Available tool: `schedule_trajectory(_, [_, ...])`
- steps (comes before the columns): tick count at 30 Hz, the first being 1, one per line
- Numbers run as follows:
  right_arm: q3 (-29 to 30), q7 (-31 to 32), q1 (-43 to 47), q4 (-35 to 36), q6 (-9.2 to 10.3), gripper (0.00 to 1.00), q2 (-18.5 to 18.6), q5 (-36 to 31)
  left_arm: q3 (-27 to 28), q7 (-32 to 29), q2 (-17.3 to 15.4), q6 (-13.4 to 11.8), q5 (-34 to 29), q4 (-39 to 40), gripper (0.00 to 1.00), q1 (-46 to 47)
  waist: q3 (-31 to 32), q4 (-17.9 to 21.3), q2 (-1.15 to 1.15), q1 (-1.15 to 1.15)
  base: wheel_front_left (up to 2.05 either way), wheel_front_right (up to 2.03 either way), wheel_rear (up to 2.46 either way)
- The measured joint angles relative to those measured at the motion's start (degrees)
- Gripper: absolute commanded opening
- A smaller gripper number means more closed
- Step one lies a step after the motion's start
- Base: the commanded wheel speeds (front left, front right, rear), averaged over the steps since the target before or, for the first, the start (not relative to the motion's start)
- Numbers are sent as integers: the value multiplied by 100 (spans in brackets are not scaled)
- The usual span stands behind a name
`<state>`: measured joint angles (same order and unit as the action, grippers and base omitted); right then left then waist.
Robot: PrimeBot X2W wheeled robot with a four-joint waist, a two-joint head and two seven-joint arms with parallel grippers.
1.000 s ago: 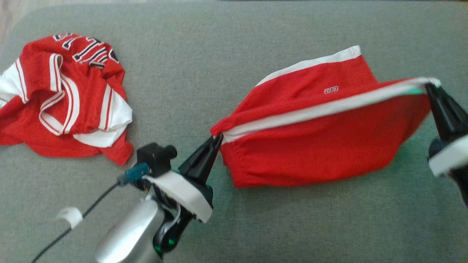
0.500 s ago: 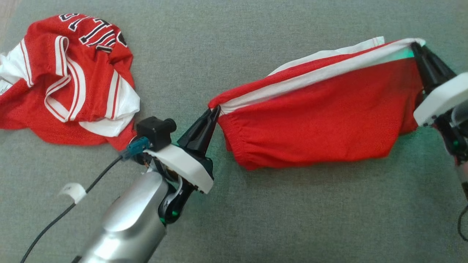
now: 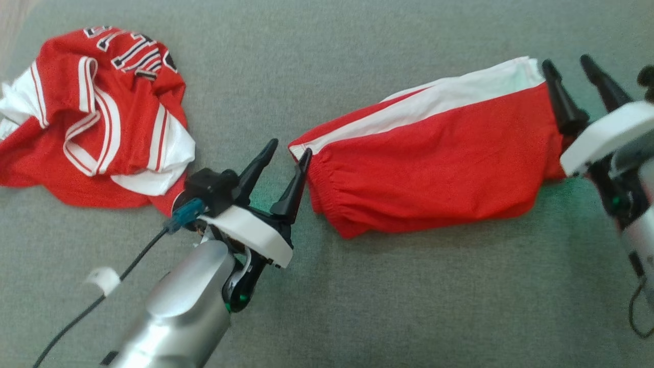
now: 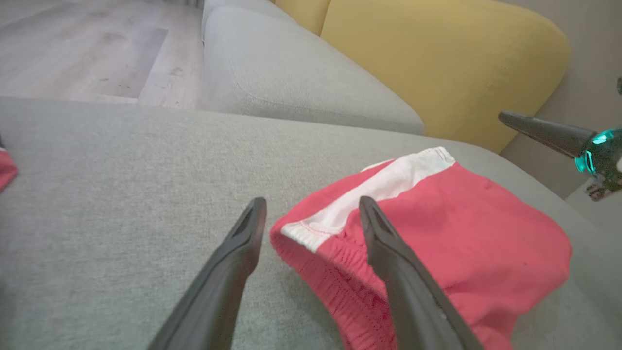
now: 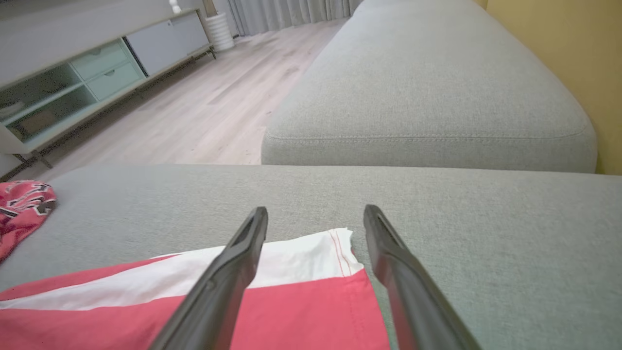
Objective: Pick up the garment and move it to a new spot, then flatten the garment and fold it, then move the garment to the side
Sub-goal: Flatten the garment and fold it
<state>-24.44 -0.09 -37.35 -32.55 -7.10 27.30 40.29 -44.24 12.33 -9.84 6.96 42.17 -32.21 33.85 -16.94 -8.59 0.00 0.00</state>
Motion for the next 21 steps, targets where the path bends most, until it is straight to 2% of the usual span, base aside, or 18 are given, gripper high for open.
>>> schedule_trajectory(2, [-30, -168, 225, 165, 0, 100, 13, 110, 118, 120, 27, -130, -30, 70, 100, -98, 116, 31, 0, 0, 0, 0, 0])
schedule_trajectory(5, [-46, -417, 730, 380, 0, 100, 13, 153, 257, 196, -8, -465, -352, 371, 100, -453, 295, 120, 0, 0, 0, 0, 0])
schedule_trajectory(10, [26, -601, 1466, 686, 0, 100, -47, 71, 947, 212, 3, -1347, -1373, 1595, 100, -1440, 537, 292, 0, -1, 0, 0, 0])
schedule_trajectory(14, [278, -604, 1809, 844, 0, 100, -151, -71, 1393, 221, 94, -1960, -2187, 2474, 100, -2255, 668, 242, 0, -1, 0, 0, 0])
schedule_trajectory(16, [511, -597, 1914, 792, 0, 100, -199, -166, 1501, 226, 218, -2140, -2498, 2832, 100, -2580, 688, 129, 0, -1, 0, 0, 0])
schedule_trajectory(21, [1121, -290, 1849, 350, 0, 100, -413, -415, 1484, 237, 411, -2336, -3107, 3493, 100, -3121, 690, -248, 0, -1, 0, 0, 0])
